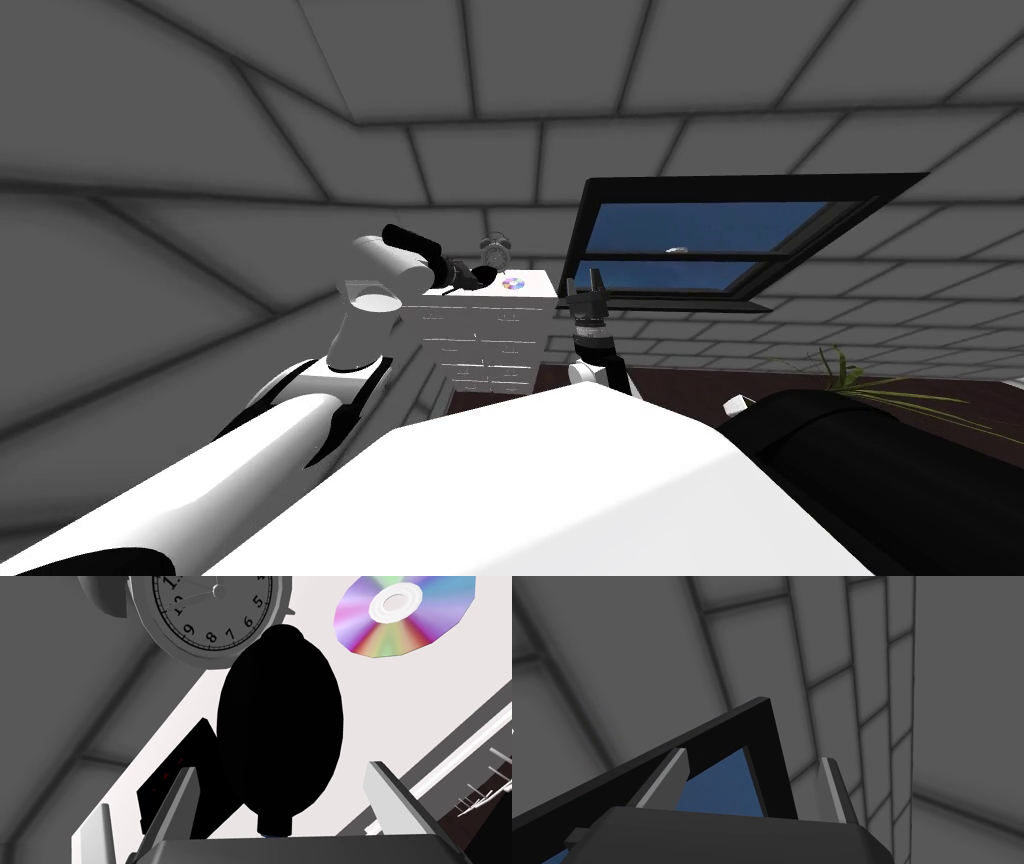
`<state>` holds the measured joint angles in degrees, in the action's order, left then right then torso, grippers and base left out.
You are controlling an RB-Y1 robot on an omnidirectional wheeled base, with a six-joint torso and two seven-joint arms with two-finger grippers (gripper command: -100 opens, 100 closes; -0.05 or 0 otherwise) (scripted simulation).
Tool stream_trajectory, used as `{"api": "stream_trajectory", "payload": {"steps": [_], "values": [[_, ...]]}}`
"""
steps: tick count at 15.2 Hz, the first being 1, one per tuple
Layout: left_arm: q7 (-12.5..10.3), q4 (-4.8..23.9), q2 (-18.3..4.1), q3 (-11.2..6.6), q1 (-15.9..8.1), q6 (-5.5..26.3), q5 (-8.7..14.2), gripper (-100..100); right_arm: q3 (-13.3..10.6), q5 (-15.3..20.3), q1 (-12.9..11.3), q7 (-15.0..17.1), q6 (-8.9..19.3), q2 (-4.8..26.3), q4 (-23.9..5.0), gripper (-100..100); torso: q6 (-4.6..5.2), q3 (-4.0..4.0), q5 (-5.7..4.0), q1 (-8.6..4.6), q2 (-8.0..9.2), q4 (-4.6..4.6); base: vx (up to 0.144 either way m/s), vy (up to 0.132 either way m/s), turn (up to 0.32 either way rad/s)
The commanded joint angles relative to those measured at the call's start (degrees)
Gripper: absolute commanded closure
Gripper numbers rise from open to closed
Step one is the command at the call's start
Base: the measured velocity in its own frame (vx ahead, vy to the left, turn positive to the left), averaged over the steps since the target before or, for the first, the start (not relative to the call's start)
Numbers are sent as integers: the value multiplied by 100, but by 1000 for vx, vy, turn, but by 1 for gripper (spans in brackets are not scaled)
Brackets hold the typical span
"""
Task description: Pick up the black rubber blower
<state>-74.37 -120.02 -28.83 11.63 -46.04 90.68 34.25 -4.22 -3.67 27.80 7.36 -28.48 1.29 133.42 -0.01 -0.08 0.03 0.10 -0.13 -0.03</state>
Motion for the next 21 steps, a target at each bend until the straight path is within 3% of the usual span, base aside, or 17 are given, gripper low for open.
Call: {"api": "stream_trajectory", "payload": {"steps": [1, 2, 4, 5, 13, 18, 20, 21], "values": [[-29, 17, 0, 6, -31, 161, 8, -100, 0, 0, 0, 0, 0, 0, 0, 0, 0, 0, 0, 0, 0, 0, 11, 17, 4], [-191, 51, -13, 29, -186, 376, 63, -100, 0, 0, 0, 0, 0, 0, 0, 0, 0, 0, 0, -2, 1, 0, 13, 19, -37], [-191, 51, -13, 29, -186, 512, 63, -100, 0, 0, 0, 0, 0, 0, 0, 0, 1, 0, -1, -3, -1, 0, 18, 23, -42], [-337, 83, -22, 52, -324, 690, 114, -100, 0, 0, 0, 0, 0, 0, 0, 0, 0, 0, -1, -4, -1, 0, 22, 20, -58], [-573, 135, -30, 91, -547, 1453, 196, -100, 0, 0, 0, 0, 0, 0, 0, 0, 1, -2, -2, -10, -4, -1, 23, 12, -37], [-773, 182, -27, 128, -741, 2097, 265, -100, 0, 0, 0, 0, 0, 0, 0, 0, 0, -4, -3, -15, -7, -2, 33, -2, -42], [-794, 187, -24, 132, -763, 2270, 272, -100, 0, 0, 0, 0, 0, 0, 0, 0, 1, -6, -4, -17, -9, -2, 34, -8, -23], [-776, 159, -30, 120, -735, 2147, 272, -100, 0, 0, 0, 0, 0, 0, 0, 0, 1, -5, -4, -17, -8, -2, 18, -6, -8]]}}
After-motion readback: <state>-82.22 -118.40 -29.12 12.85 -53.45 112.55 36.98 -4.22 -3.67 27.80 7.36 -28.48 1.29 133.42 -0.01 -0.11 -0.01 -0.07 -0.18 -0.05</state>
